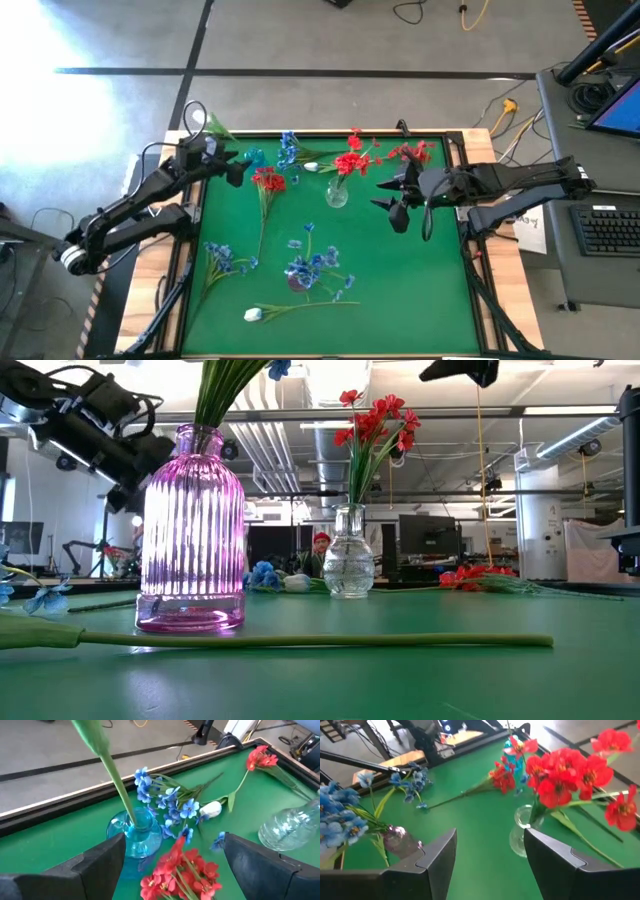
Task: Sort flowers into vase by color
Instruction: Put the bottom right white flower into the blue vase, then put the right red flowers into the transparent vase
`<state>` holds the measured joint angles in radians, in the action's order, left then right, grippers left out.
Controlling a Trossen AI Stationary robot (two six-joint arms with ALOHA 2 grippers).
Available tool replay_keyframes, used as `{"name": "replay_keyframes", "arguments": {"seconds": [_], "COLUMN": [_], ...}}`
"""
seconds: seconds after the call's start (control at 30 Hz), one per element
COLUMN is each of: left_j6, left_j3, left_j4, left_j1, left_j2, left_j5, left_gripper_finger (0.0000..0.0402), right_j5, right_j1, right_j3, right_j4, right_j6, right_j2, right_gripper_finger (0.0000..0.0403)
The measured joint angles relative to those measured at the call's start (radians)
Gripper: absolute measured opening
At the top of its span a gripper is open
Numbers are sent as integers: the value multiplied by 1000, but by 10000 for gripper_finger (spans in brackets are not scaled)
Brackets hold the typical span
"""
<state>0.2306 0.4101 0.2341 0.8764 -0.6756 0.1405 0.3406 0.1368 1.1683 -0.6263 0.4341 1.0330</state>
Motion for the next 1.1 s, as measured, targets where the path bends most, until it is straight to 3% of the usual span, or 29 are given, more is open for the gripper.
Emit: {"name": "replay_keyframes", "arguments": {"seconds": [0.23,0.47,0.67,0.8,0.93,1.1], "left_j6": [1,52,67,93,139,151], "left_j3": [57,110,169,152,121,105], "left_j4": [194,227,354,311,246,118], "left_j1": [0,0,-30,-113,-235,-415], "left_j2": [58,101,129,173,220,250], "left_j5": [0,0,1,18,9,-115], "left_gripper_finger": [322,322,322,322,320,315], "right_j5": [-28,-29,46,150,167,152], "right_j1": [0,0,0,-16,-74,-204], "right_j3": [0,1,-5,-27,-79,-151], "right_j4": [-132,-282,-427,-547,-560,-560], "right_j6": [72,211,373,505,561,543], "right_j2": [-19,-28,-29,-29,-29,-12], "right_gripper_finger": [224,224,224,224,224,224]}}
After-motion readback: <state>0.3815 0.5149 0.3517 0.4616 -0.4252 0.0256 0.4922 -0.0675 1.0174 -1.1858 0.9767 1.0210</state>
